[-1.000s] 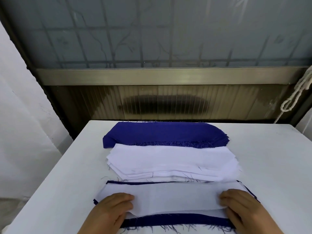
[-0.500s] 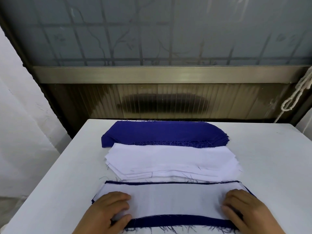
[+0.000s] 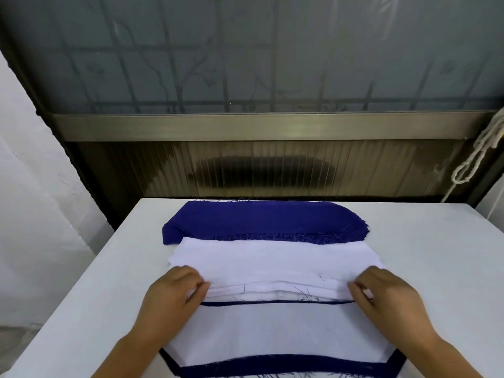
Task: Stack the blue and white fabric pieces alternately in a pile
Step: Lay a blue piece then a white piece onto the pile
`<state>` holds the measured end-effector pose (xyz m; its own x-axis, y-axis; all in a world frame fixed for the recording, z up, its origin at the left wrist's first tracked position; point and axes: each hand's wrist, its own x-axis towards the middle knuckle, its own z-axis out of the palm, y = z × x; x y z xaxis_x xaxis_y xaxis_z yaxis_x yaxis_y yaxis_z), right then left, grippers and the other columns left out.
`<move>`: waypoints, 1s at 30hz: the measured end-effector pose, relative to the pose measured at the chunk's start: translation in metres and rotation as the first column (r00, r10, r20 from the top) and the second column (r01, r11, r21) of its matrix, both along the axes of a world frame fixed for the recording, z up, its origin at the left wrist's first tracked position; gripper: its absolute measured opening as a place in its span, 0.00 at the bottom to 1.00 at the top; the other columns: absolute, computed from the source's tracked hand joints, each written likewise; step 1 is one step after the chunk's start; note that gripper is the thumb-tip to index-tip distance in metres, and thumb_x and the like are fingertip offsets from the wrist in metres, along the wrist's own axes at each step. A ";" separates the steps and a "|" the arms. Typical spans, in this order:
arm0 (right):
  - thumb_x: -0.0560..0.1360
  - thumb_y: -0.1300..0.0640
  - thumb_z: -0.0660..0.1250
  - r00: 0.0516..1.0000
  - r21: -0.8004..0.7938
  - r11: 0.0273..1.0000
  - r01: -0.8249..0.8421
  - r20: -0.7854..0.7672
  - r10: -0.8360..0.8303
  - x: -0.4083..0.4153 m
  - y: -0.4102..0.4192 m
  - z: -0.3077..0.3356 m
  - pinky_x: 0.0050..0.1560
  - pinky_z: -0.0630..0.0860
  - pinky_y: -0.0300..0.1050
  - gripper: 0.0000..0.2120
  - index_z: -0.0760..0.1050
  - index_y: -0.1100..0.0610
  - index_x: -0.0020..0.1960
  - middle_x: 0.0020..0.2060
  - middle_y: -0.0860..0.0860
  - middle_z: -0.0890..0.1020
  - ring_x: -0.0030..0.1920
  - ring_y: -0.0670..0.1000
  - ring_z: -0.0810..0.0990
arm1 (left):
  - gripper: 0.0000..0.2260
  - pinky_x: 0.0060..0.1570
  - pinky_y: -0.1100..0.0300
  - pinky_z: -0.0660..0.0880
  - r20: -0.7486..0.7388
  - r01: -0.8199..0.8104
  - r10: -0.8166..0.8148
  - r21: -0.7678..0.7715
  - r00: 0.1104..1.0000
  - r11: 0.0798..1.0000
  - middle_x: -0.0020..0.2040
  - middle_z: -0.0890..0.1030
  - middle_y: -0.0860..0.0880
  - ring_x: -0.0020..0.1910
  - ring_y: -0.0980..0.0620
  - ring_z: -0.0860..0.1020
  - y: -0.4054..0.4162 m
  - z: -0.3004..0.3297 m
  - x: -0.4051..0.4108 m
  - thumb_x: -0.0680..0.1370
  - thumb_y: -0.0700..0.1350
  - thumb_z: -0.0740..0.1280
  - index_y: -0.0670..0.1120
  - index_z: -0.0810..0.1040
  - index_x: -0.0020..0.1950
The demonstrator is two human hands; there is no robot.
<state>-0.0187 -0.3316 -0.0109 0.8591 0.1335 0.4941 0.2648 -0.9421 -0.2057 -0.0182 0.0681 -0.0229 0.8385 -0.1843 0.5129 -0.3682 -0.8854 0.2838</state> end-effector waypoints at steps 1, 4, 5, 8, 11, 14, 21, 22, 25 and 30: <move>0.67 0.62 0.77 0.999 0.012 0.999 -0.031 0.007 0.031 0.009 0.006 0.004 0.29 0.69 0.40 0.10 0.76 0.53 0.35 0.33 0.45 0.76 0.30 0.49 0.74 | 0.14 0.40 0.68 0.71 0.001 0.006 -0.006 0.007 1.000 1.000 0.41 0.78 0.59 0.40 0.61 0.73 -0.008 0.005 0.009 0.78 0.54 0.60 0.49 0.79 0.40; 0.69 0.63 0.75 0.997 0.006 0.997 -0.078 -0.012 0.078 0.044 0.024 0.010 0.42 0.78 0.45 0.10 0.81 0.56 0.49 0.46 0.49 0.82 0.42 0.52 0.81 | 0.06 0.50 0.64 0.74 0.039 0.018 -0.020 0.044 0.999 0.999 0.49 0.83 0.54 0.48 0.55 0.80 -0.036 0.018 0.042 0.76 0.45 0.67 0.47 0.83 0.50; 0.70 0.63 0.74 0.996 0.005 0.997 -0.081 -0.046 0.081 0.057 0.030 0.011 0.48 0.78 0.48 0.13 0.80 0.57 0.54 0.51 0.50 0.82 0.48 0.54 0.81 | 0.09 0.53 0.61 0.75 0.015 0.015 -0.015 0.059 1.000 0.998 0.54 0.83 0.52 0.52 0.52 0.80 -0.045 0.021 0.054 0.76 0.42 0.70 0.46 0.83 0.55; 0.77 0.58 0.66 0.982 -0.001 0.997 -0.076 -0.175 0.074 0.092 0.043 0.010 0.69 0.68 0.46 0.20 0.72 0.55 0.69 0.67 0.49 0.74 0.67 0.51 0.71 | 0.19 0.69 0.59 0.63 -0.133 0.006 0.011 0.129 0.991 0.992 0.71 0.71 0.51 0.70 0.51 0.69 -0.065 0.024 0.087 0.81 0.44 0.62 0.47 0.71 0.72; 0.79 0.56 0.61 0.967 -0.024 0.998 -0.061 -0.248 0.053 0.111 0.049 0.003 0.74 0.60 0.44 0.23 0.65 0.53 0.74 0.72 0.48 0.68 0.72 0.49 0.65 | 0.22 0.73 0.60 0.52 -0.208 -0.012 0.060 0.224 0.976 0.975 0.78 0.60 0.51 0.76 0.52 0.58 -0.071 0.019 0.112 0.83 0.45 0.56 0.48 0.60 0.78; 0.81 0.56 0.58 0.977 -0.069 0.997 -0.034 -0.211 0.019 0.114 0.047 -0.005 0.72 0.61 0.43 0.20 0.68 0.52 0.72 0.71 0.48 0.71 0.70 0.49 0.69 | 0.22 0.73 0.59 0.55 -0.232 0.013 0.074 0.350 0.970 0.937 0.78 0.59 0.50 0.76 0.51 0.58 -0.070 0.015 0.119 0.83 0.44 0.56 0.48 0.59 0.78; 0.75 0.64 0.64 0.987 -0.249 0.968 -0.029 -0.162 -0.012 0.120 0.042 -0.001 0.52 0.77 0.43 0.14 0.80 0.55 0.58 0.54 0.49 0.84 0.52 0.51 0.82 | 0.16 0.61 0.58 0.74 -0.108 0.000 0.051 0.422 0.993 0.907 0.69 0.74 0.51 0.67 0.52 0.73 -0.067 0.013 0.118 0.79 0.37 0.64 0.47 0.76 0.66; 0.75 0.63 0.65 0.987 -0.246 0.969 -0.011 -0.158 -0.029 0.120 0.044 0.002 0.46 0.78 0.42 0.11 0.81 0.54 0.54 0.48 0.49 0.85 0.46 0.51 0.83 | 0.15 0.55 0.59 0.77 -0.096 -0.007 0.053 0.423 0.994 0.906 0.65 0.78 0.51 0.63 0.52 0.77 -0.069 0.017 0.115 0.76 0.37 0.67 0.48 0.80 0.61; 0.76 0.61 0.62 0.982 -0.250 0.967 0.037 -0.171 -0.081 0.121 0.046 0.008 0.40 0.75 0.42 0.10 0.80 0.51 0.49 0.41 0.46 0.83 0.39 0.48 0.79 | 0.13 0.23 0.66 0.71 -0.074 -0.018 0.060 0.474 0.995 0.881 0.35 0.82 0.54 0.31 0.55 0.80 -0.072 0.028 0.109 0.59 0.34 0.78 0.50 0.82 0.36; 0.78 0.58 0.63 0.987 -0.102 0.994 0.038 -0.149 -0.053 0.120 0.046 0.012 0.37 0.73 0.38 0.09 0.81 0.50 0.46 0.41 0.44 0.82 0.41 0.47 0.78 | 0.16 0.19 0.67 0.58 -0.028 -0.089 0.112 0.436 0.993 0.895 0.23 0.70 0.54 0.20 0.54 0.67 -0.075 0.036 0.108 0.54 0.32 0.78 0.49 0.75 0.26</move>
<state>0.1015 -0.2858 0.0009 0.9292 0.1343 0.3443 0.1941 -0.9701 -0.1455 0.0895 -0.0066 0.0132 0.8872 -0.2917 0.3575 -0.2659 -0.9564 -0.1207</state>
